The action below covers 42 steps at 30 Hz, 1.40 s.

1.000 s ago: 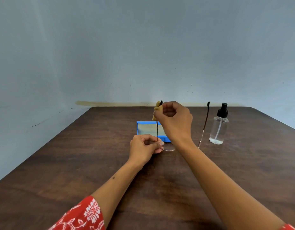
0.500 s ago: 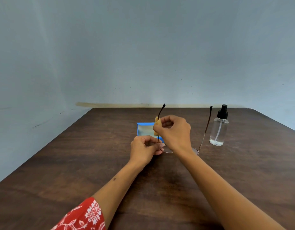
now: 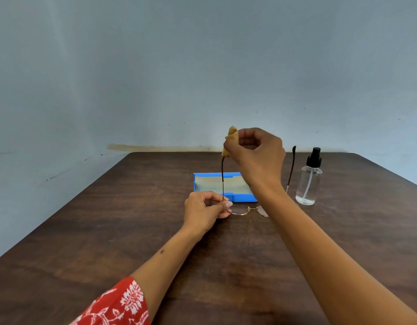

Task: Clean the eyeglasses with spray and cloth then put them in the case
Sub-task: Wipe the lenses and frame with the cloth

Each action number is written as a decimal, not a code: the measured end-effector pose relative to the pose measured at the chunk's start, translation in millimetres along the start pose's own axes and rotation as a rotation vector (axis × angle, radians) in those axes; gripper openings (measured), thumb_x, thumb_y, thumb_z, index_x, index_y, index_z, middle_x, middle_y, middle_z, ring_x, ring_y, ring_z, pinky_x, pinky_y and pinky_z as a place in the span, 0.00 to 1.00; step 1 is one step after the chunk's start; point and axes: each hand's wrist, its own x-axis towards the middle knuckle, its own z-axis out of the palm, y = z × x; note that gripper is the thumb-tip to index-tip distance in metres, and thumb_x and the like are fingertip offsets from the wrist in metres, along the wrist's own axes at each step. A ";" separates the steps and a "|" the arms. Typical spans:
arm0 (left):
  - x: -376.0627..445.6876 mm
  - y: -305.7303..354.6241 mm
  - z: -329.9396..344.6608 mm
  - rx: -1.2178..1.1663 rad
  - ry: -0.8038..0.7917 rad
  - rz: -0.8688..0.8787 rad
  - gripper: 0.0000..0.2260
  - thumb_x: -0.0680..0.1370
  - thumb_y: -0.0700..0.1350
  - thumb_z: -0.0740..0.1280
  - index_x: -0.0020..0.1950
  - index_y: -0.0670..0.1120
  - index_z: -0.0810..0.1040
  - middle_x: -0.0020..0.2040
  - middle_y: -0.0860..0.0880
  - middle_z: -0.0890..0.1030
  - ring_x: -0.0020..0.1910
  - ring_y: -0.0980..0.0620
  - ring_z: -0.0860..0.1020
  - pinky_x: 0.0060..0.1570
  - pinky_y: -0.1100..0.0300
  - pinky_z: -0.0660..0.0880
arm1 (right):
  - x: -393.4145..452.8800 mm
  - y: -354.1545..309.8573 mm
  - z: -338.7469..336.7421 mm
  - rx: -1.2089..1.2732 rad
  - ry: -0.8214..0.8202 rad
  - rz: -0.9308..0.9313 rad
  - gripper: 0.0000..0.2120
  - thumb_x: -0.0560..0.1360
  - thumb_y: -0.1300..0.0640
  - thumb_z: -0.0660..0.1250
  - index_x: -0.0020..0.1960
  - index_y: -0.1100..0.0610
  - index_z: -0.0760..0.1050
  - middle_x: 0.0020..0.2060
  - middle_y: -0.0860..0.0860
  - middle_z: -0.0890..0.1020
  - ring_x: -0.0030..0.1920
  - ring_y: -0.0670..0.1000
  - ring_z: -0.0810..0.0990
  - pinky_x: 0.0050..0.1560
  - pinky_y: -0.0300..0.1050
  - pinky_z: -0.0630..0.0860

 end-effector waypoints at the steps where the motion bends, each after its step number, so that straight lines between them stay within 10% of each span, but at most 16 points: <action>1: -0.3 0.3 -0.4 -0.005 0.002 -0.001 0.03 0.69 0.34 0.74 0.39 0.40 0.82 0.36 0.42 0.83 0.36 0.50 0.83 0.36 0.63 0.80 | 1.5 -3.7 -2.2 0.003 -0.007 -0.007 0.03 0.68 0.58 0.73 0.38 0.56 0.80 0.31 0.49 0.83 0.34 0.49 0.83 0.46 0.50 0.81; 10: -4.5 6.2 1.5 -0.076 -0.008 -0.033 0.04 0.69 0.33 0.73 0.43 0.37 0.82 0.37 0.42 0.83 0.33 0.53 0.82 0.33 0.66 0.79 | -3.8 5.9 -106.0 -0.585 -0.349 0.150 0.07 0.67 0.51 0.73 0.33 0.53 0.82 0.28 0.47 0.83 0.36 0.47 0.80 0.43 0.42 0.76; 16: -20.4 8.0 26.2 -0.135 -0.100 -0.004 0.03 0.69 0.33 0.73 0.41 0.38 0.82 0.35 0.47 0.83 0.33 0.53 0.82 0.33 0.65 0.79 | -14.8 38.0 -142.7 -0.370 -0.274 0.372 0.02 0.63 0.61 0.75 0.36 0.56 0.85 0.35 0.51 0.85 0.38 0.46 0.81 0.42 0.46 0.78; 42: -24.6 2.6 34.2 0.459 -0.118 0.186 0.10 0.68 0.42 0.76 0.49 0.46 0.84 0.42 0.50 0.84 0.34 0.60 0.78 0.39 0.67 0.76 | -25.1 71.1 -143.1 -0.606 -0.111 0.222 0.03 0.69 0.53 0.73 0.39 0.52 0.83 0.28 0.52 0.83 0.37 0.49 0.82 0.36 0.37 0.73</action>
